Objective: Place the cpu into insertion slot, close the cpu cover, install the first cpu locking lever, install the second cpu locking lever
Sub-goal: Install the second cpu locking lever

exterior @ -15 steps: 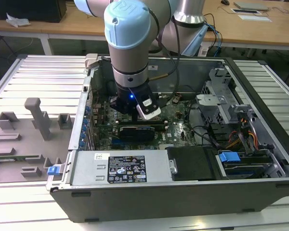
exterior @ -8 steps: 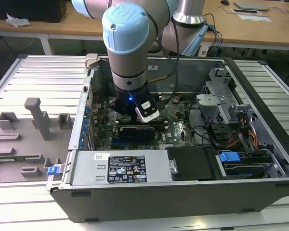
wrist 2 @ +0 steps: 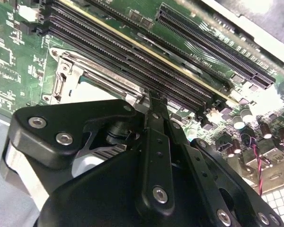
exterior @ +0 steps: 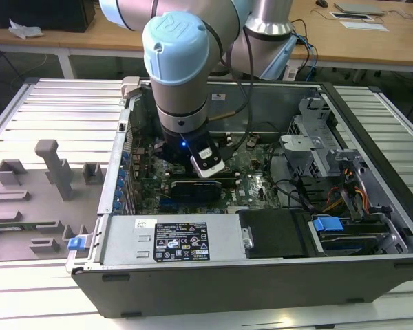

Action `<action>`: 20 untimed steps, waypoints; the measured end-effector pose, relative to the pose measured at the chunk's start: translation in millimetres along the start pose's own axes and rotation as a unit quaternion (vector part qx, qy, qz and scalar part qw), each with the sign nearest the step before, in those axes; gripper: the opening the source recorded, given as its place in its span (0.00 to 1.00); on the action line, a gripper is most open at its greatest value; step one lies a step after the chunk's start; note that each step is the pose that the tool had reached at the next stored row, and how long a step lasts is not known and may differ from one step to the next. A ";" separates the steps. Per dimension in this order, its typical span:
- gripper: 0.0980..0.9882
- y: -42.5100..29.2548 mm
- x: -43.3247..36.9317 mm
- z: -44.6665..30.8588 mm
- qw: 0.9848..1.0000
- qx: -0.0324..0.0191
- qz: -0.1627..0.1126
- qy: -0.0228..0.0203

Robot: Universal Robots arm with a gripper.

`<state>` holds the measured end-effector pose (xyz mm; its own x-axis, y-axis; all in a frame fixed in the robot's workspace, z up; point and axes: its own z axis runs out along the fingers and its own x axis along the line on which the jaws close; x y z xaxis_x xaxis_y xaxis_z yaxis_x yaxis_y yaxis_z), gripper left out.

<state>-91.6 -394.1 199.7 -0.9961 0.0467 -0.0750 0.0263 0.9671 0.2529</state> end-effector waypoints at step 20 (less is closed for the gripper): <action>0.01 3.2 3.2 -11.6 1.000 -0.008 0.001 0.000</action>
<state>-95.7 -393.8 211.4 -0.9961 0.0479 -0.0744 0.0262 0.9628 0.2688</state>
